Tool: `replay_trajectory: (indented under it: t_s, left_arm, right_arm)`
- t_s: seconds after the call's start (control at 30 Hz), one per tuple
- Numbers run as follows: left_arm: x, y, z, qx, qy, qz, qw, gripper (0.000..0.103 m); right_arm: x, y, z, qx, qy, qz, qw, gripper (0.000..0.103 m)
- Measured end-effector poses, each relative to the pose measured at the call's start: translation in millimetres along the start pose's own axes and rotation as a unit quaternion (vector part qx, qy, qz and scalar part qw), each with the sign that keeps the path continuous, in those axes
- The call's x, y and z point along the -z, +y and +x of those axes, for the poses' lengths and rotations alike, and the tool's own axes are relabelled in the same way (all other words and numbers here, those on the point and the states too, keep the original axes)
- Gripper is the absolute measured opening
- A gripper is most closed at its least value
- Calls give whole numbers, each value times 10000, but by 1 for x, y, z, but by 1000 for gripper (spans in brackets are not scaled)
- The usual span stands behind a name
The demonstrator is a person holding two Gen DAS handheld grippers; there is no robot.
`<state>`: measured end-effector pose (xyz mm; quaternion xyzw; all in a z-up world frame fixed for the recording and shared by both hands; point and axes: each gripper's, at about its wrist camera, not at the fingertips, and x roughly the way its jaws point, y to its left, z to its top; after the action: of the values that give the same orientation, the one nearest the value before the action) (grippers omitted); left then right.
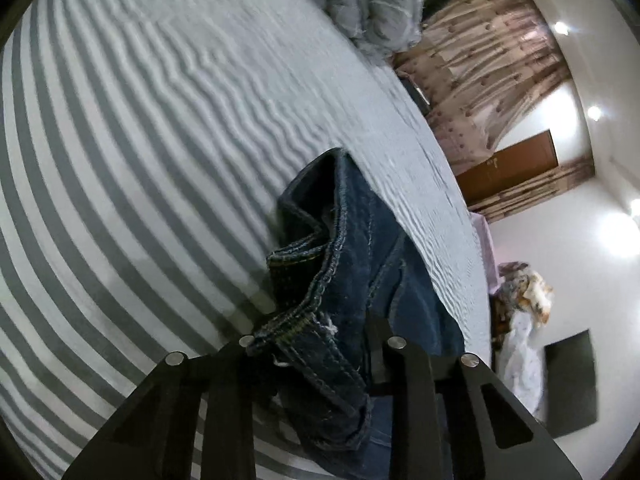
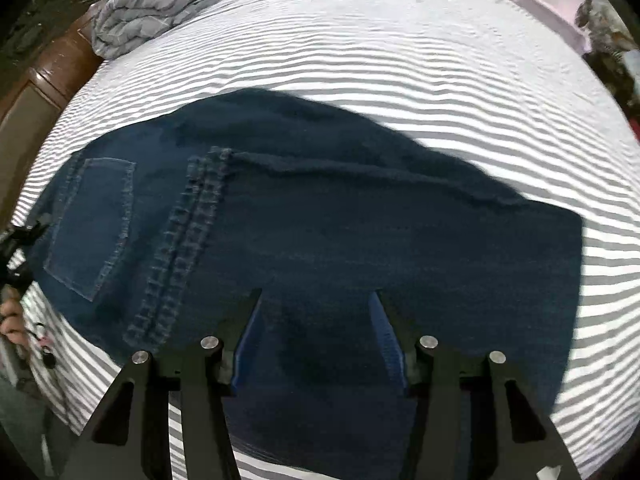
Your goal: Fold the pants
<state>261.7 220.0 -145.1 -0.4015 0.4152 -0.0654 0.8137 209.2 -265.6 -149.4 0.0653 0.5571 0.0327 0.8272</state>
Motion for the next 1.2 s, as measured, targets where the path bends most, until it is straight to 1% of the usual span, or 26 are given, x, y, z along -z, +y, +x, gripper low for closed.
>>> replay_trajectory:
  t_s: [0.03,0.1,0.2,0.23,0.27,0.33,0.4,0.43,0.5,0.57,0.6,0.67,0.7,0.77,0.8,0.87,0.9,0.93,0.97,1.0,1.03,1.07,1.1,1.13,1.17,1.2]
  left_arm:
    - [0,-6,-2,-60,-28,102,9999,27]
    - [-1,-15,-3,-47,-34,154,9999,27]
    - [-2,-29,-9,24,-24,205,9998,27]
    - [-2,-37,-11,20,-31,299,9995,27]
    - [-2,-46,-13,-14,-36,420,9991,26]
    - [1,-73,-18,-38,-37,759,9971,26]
    - [4,-101,-24,-1,-56,1091,9940,26]
    - [8,-119,-26,41,-75,1306,9914,26]
    - [20,-158,-31,113,-130,1767,9841,26]
    - [41,-203,-35,247,-133,2314,9725,26]
    - [49,-218,-36,310,-124,2483,9681,26]
    - [77,-258,-35,539,2,2959,9537,26]
    - [89,-274,-33,601,75,3107,9486,26]
    - [120,-304,-24,731,257,3457,9351,26]
    - [142,-319,-16,806,402,3678,9255,26]
    - [175,-338,-5,909,578,3992,9105,26]
    - [195,-347,4,932,696,4188,9006,26]
    - [218,-353,16,935,855,4345,8917,26]
    - [237,-355,28,933,1022,4448,8849,26]
    - [258,-355,41,914,1190,4557,8774,26]
    - [280,-352,57,838,1385,4680,8687,26]
    - [300,-348,70,710,1539,4822,8595,26]
    - [321,-342,83,522,1670,5010,8476,26]
    - [343,-334,96,323,1749,5235,8332,26]
    - [358,-328,104,145,1760,5430,8210,25]
    - [372,-321,110,-23,1730,5609,8096,25]
  right_arm:
    - [2,-3,0,115,-11,4,9999,49]
    - [6,-8,5,254,84,-33,9996,48]
    - [9,8,19,659,203,-595,9958,51]
    - [8,13,21,752,200,-669,9947,52]
    - [6,13,21,728,201,-636,9951,52]
    - [2,6,18,494,241,-440,9975,50]
    - [0,-9,6,34,127,-72,9999,48]
    - [1,-19,-3,-238,58,171,9996,48]
    - [2,-31,-13,-518,-36,424,9977,48]
    - [3,-48,-27,-800,-192,686,9942,48]
    - [4,-57,-34,-828,-258,807,9930,49]
    - [6,-75,-45,-849,-403,1002,9905,49]
    - [8,-86,-52,-875,-477,1107,9888,49]
    - [12,-105,-63,-852,-605,1271,9864,49]
    - [14,-115,-67,-840,-653,1337,9853,50]
    - [22,-135,-74,-842,-713,1474,9829,51]
    - [24,-141,-75,-850,-713,1546,9817,51]
    - [31,-152,-75,-953,-688,1657,9791,51]
    - [36,-158,-73,-1111,-646,1741,9763,51]
    - [43,-163,-72,-1349,-593,1851,9716,51]
    - [50,-173,-65,-1735,-518,2086,9611,51]
    - [56,-181,-60,-2015,-495,2323,9502,51]
    - [58,-187,-55,-2270,-491,2535,9390,51]
    - [62,-194,-49,-2567,-493,2780,9243,54]
    - [64,-201,-44,-2842,-501,3009,9089,56]
    - [65,-206,-39,-3002,-499,3171,8982,59]
